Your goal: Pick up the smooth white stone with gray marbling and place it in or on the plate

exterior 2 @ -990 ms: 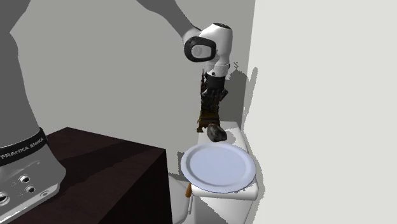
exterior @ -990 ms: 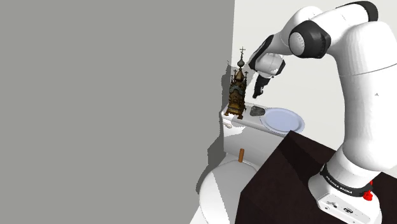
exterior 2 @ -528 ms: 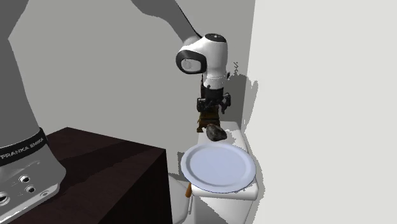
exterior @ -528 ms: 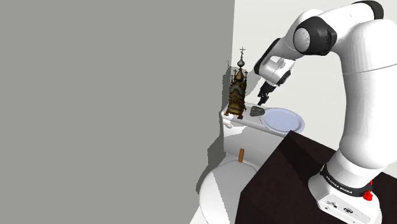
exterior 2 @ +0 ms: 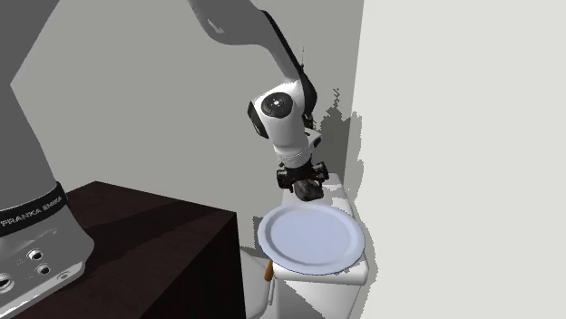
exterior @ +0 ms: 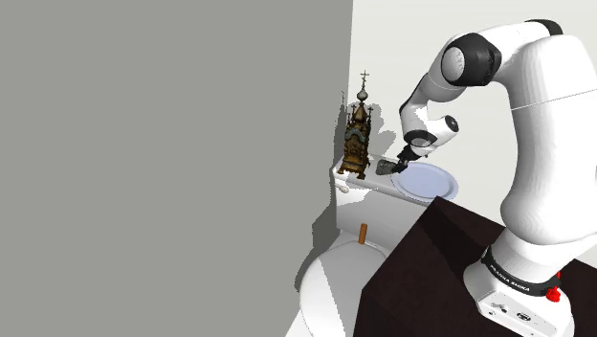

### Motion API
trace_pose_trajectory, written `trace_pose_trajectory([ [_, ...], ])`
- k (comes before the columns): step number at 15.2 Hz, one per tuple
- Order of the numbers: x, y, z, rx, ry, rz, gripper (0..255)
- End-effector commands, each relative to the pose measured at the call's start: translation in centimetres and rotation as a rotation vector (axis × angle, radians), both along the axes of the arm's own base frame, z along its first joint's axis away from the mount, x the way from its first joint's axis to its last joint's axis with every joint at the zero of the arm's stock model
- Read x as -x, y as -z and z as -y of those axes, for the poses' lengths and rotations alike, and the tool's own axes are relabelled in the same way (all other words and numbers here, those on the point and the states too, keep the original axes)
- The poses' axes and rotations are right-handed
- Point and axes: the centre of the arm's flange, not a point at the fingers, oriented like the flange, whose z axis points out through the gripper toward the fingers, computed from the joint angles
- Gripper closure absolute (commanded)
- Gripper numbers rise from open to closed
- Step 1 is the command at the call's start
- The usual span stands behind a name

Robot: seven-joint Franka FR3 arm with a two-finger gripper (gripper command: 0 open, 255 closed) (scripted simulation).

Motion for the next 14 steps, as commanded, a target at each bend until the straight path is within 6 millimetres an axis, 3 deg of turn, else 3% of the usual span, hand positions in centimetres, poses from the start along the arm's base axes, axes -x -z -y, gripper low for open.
trace_pose_trajectory([
  [1, -0.4, 1.0, 0.0, 0.002, 0.007, 0.005, 0],
  [5, -1.4, 2.6, 0.2, 0.002, 0.007, 0.005, 0],
  [12, -1.4, 2.6, 0.2, 0.002, 0.007, 0.005, 0],
  [13, -1.4, 2.6, 0.2, 0.002, 0.007, 0.005, 255],
  [14, -1.4, 2.6, 0.2, 0.002, 0.007, 0.005, 255],
])
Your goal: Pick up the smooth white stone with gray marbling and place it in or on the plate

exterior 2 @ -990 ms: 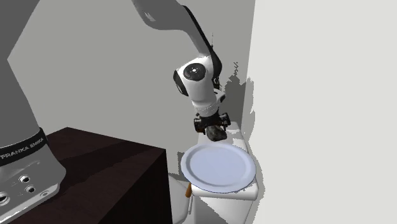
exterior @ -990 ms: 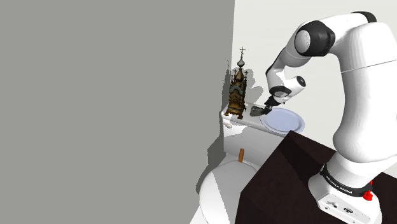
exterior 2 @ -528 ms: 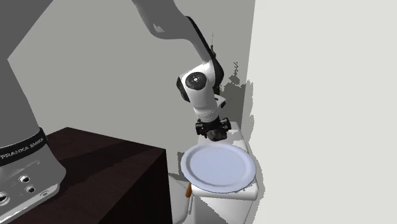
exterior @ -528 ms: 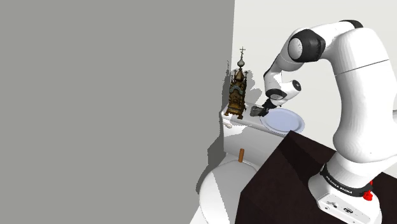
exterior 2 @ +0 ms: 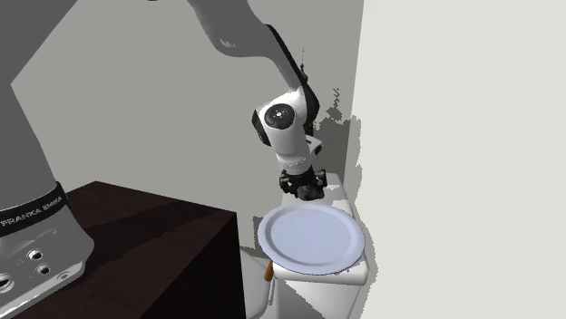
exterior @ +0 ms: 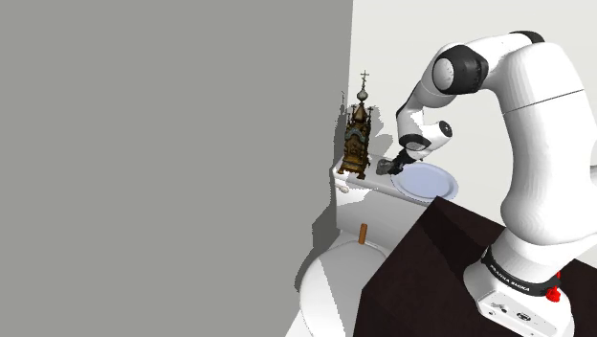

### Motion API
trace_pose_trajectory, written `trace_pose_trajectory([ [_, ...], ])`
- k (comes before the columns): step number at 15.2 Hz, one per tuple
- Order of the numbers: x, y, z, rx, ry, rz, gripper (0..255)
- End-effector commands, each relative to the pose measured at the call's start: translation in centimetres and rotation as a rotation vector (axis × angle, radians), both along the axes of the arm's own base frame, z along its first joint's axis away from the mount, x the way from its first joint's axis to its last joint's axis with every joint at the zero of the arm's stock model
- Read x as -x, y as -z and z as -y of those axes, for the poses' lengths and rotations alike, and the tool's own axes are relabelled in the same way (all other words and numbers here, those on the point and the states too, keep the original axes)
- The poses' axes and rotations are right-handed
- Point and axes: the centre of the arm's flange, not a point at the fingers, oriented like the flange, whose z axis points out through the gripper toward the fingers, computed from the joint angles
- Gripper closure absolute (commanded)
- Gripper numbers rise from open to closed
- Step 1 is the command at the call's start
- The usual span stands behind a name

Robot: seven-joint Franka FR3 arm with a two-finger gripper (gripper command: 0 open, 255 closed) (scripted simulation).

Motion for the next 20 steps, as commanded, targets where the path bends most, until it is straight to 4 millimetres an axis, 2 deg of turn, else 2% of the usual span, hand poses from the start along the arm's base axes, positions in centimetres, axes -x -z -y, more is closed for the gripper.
trace_pose_trajectory([
  [1, 0.0, 0.0, 0.0, 0.0, 0.0, 0.0, 255],
  [8, 0.0, 0.0, 0.0, 0.0, 0.0, 0.0, 255],
  [20, 0.0, -6.3, 0.0, 0.0, 0.0, 0.0, 255],
])
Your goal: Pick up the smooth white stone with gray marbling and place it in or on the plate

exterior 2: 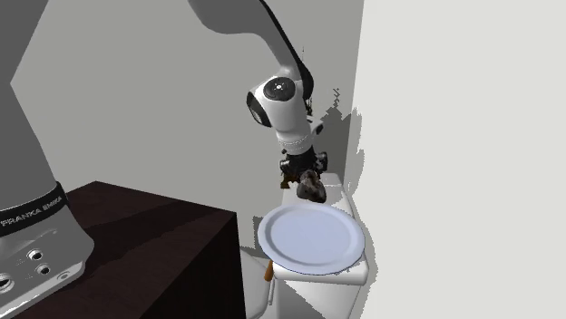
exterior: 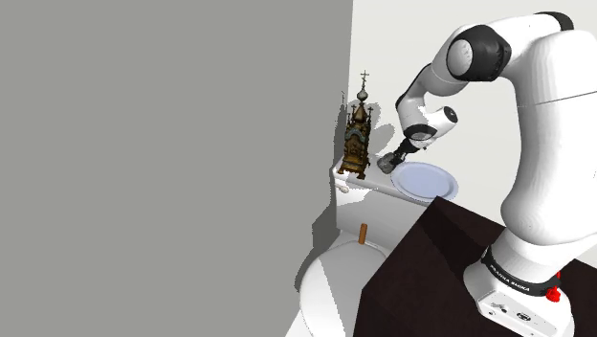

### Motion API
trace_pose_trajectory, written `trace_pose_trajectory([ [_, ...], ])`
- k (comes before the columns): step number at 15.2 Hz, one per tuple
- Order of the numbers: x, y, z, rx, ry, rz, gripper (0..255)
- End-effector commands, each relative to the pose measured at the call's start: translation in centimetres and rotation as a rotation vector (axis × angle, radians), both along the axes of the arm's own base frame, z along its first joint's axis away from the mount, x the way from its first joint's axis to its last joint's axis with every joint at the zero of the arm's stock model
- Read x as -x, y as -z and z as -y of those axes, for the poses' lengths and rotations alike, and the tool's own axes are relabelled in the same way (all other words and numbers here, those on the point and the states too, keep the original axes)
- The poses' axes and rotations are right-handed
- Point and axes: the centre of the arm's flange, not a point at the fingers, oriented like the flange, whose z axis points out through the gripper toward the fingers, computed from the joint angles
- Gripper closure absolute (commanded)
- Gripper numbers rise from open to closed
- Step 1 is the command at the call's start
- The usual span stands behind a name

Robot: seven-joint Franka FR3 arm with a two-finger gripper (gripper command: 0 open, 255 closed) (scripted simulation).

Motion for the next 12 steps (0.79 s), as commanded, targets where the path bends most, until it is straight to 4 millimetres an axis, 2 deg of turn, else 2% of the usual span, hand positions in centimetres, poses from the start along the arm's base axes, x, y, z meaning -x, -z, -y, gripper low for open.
trace_pose_trajectory([
  [1, 0.0, -1.1, 0.0, 0.0, 0.0, 0.0, 255],
  [5, 0.0, -3.1, 0.0, 0.0, 0.0, 0.0, 255],
  [7, 2.6, -3.4, 0.5, 0.0, 0.0, 0.0, 255],
  [8, 1.4, -3.2, 0.3, 0.0, 0.0, 0.0, 255],
  [9, 1.4, -3.2, 0.3, 0.0, 0.0, 0.0, 0],
  [12, -4.0, -3.4, 3.0, -0.124, -0.092, -0.111, 0],
])
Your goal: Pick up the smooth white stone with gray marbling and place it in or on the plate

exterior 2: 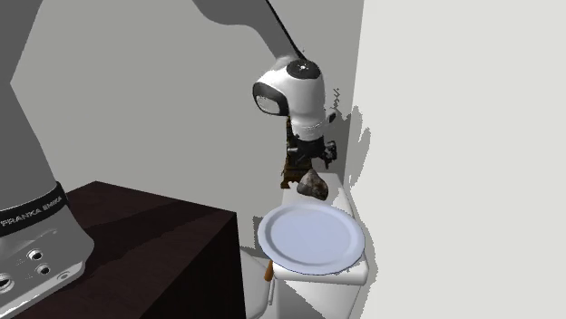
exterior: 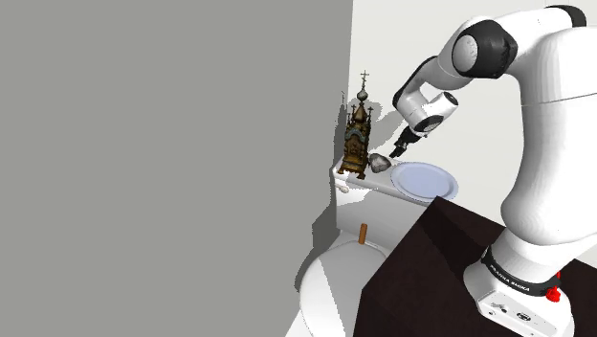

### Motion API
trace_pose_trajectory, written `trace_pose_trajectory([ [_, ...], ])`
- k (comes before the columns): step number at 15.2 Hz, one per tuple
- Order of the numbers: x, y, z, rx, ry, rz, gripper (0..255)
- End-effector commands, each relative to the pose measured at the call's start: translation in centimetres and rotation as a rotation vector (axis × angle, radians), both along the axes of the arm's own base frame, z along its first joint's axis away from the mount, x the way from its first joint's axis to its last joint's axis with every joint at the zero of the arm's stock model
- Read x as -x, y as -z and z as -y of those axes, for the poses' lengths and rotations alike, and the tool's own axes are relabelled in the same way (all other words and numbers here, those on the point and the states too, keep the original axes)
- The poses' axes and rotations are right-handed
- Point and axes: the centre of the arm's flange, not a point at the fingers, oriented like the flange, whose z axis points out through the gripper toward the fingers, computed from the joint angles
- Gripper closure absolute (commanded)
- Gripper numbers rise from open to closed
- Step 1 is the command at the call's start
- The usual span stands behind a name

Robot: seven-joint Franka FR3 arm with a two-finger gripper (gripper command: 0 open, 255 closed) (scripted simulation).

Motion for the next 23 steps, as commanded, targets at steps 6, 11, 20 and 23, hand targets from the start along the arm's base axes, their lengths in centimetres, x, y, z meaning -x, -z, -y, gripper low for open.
trace_pose_trajectory([
  [6, -11.4, 1.6, 3.8, -0.249, -0.201, -0.248, 0],
  [11, -12.0, 4.0, 3.0, -0.249, -0.201, -0.248, 0],
  [20, -12.3, 5.3, 2.6, -0.249, -0.201, -0.248, 0],
  [23, -12.3, 5.3, 2.6, -0.249, -0.201, -0.248, 255],
])
